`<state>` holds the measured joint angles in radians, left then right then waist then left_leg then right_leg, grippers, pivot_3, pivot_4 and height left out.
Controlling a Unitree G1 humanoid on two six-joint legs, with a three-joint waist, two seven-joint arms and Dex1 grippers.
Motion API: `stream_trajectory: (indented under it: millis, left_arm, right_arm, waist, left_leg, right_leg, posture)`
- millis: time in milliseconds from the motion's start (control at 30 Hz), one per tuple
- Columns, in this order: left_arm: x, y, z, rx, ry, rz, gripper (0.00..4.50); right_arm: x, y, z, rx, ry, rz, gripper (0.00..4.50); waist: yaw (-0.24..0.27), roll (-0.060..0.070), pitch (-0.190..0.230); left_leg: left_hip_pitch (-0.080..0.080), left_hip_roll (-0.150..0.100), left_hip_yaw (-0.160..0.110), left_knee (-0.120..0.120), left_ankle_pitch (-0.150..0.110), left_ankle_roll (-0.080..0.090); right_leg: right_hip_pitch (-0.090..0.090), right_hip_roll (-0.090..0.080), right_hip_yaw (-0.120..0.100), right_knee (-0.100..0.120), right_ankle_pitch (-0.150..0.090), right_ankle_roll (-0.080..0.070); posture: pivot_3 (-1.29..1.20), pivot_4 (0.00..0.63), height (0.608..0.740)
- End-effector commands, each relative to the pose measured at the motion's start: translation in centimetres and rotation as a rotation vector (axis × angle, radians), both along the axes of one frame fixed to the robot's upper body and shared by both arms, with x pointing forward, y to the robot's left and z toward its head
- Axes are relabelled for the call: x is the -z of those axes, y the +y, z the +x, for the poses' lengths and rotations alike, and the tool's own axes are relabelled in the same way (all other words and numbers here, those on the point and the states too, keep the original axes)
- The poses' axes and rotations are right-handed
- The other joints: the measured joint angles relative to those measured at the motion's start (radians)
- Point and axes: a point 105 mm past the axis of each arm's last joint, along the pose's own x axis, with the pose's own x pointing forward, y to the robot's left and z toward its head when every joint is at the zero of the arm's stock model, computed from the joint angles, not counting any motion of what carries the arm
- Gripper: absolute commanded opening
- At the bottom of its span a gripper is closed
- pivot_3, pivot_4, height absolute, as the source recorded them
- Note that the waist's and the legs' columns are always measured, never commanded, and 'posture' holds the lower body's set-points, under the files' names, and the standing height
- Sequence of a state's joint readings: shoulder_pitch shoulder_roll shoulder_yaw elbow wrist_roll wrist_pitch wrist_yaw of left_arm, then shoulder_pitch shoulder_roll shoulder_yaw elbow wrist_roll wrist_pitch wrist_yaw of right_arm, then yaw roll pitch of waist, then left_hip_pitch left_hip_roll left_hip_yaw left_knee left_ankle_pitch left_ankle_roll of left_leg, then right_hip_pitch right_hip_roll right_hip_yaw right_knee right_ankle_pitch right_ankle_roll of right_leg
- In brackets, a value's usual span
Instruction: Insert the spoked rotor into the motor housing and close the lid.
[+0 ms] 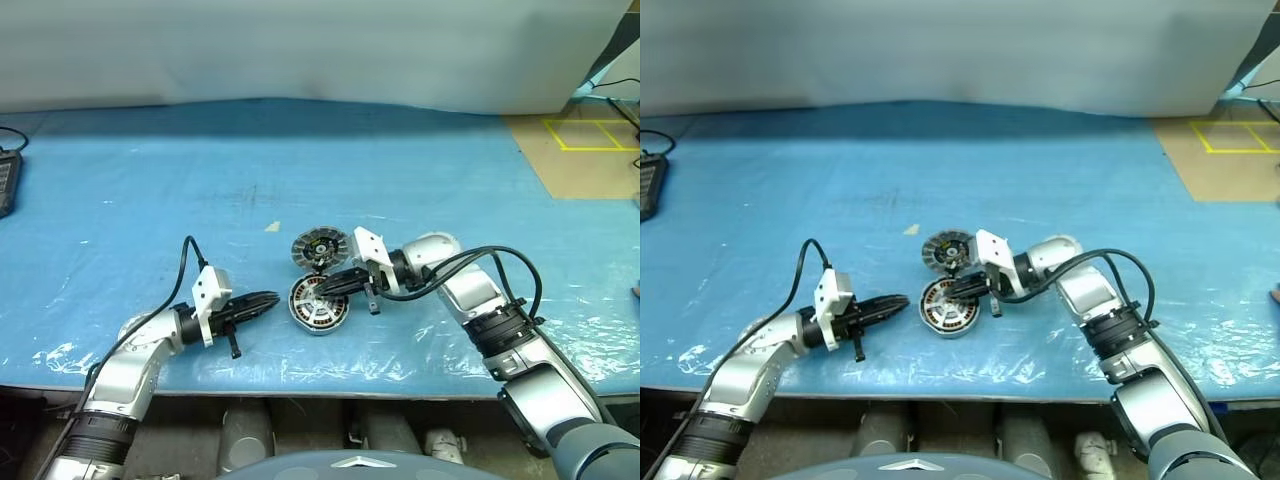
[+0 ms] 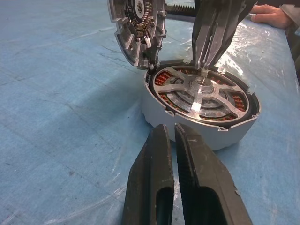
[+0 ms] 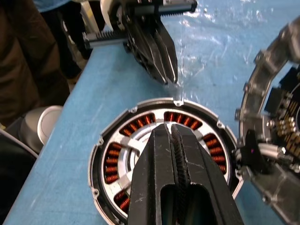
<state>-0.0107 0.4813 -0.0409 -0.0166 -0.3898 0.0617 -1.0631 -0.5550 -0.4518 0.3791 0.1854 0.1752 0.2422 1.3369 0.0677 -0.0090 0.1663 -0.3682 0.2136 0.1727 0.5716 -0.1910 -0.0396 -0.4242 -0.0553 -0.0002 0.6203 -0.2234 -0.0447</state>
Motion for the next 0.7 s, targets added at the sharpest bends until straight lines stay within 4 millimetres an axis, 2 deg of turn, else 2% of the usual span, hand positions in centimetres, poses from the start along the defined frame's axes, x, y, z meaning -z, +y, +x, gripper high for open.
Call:
stream_trajectory:
  millis: [33, 233, 367, 567, 700]
  left_arm:
    - [-1.1, 0.1, 0.0, -0.002, -0.047, -0.009, 0.29]
    - [-1.1, 0.0, 0.2, -0.001, -0.047, -0.009, 0.29]
    - [-1.1, 0.0, 0.2, 0.001, -0.047, -0.009, 0.29]
    - [-1.1, -0.2, 0.4, 0.007, -0.048, -0.014, 0.29]
    - [-1.2, -0.2, 0.6, 0.010, -0.052, -0.013, 0.29]
  right_arm:
    - [0.6, 0.4, -0.4, -0.010, -0.005, -0.005, 0.04]
    - [3.0, -0.3, -0.5, 0.021, 0.002, -0.084, 0.04]
    - [3.0, -0.4, -0.5, 0.022, -0.003, -0.087, 0.04]
    - [0.0, -0.2, -0.5, 0.016, -0.020, 0.021, 0.04]
    - [-3.6, -0.6, -0.4, 0.038, 0.002, 0.146, 0.04]
  waist:
    - [-0.001, 0.000, 0.000]
    - [-0.002, 0.000, -0.001]
    - [-0.002, 0.000, -0.001]
    - [-0.001, 0.000, -0.001]
    - [0.001, 0.000, -0.001]
  left_leg:
    - [0.000, 0.000, 0.000, 0.000, 0.000, 0.000]
    - [0.003, 0.000, 0.000, 0.000, 0.000, 0.000]
    - [0.008, 0.000, 0.000, 0.000, 0.000, 0.000]
    - [0.009, 0.000, 0.000, -0.001, 0.000, 0.000]
    - [0.005, 0.000, 0.000, -0.001, 0.000, 0.000]
  right_leg:
    - [0.000, 0.000, 0.000, 0.000, 0.000, 0.000]
    - [0.002, 0.000, 0.000, 0.000, 0.000, 0.000]
    - [0.006, 0.000, 0.001, 0.000, 0.000, 0.000]
    - [0.007, 0.000, 0.001, 0.000, 0.000, 0.000]
    - [0.004, 0.000, 0.001, -0.001, 0.000, 0.000]
  posture:
    - [0.00, 0.150, 0.740]
    - [0.00, 0.150, 0.740]
    - [0.00, 0.150, 0.740]
    - [0.00, 0.150, 0.740]
    - [0.00, 0.150, 0.740]
